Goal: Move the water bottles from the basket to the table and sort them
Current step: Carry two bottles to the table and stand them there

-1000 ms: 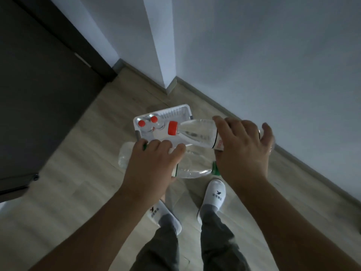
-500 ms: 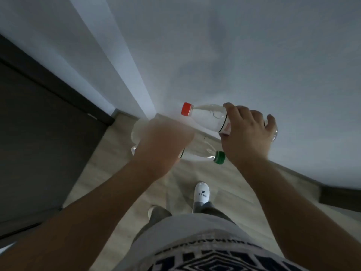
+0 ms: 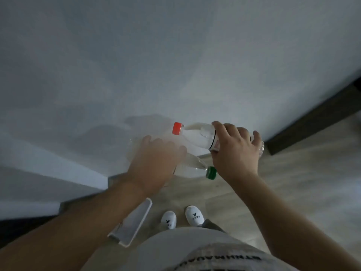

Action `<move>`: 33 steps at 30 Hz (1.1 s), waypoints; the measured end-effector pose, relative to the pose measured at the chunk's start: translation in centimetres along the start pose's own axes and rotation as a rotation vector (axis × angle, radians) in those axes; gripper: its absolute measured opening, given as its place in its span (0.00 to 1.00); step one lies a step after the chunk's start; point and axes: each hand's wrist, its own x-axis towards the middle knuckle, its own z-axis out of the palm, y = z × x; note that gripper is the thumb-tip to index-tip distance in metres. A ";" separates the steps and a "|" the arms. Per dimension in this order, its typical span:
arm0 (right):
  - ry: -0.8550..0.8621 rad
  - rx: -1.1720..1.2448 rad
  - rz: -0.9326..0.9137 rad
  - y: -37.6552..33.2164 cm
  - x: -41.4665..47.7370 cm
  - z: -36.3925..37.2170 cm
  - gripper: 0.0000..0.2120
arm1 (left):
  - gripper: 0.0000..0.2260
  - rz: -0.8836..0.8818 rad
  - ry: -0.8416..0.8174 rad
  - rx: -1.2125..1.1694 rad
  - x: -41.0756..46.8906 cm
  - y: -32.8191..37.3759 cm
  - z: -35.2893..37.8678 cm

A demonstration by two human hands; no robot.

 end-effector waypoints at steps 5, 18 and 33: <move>0.029 -0.016 0.267 2.3 -4.0 -2.1 0.32 | 0.18 0.284 0.106 0.003 3.0 1.9 -1.1; 0.165 -0.072 0.869 11.9 -17.0 -6.3 0.33 | 0.31 0.819 0.119 0.026 9.3 17.3 -4.4; 0.265 -0.168 1.253 33.2 -34.1 -8.4 0.33 | 0.31 1.133 0.290 -0.006 14.0 45.8 -7.9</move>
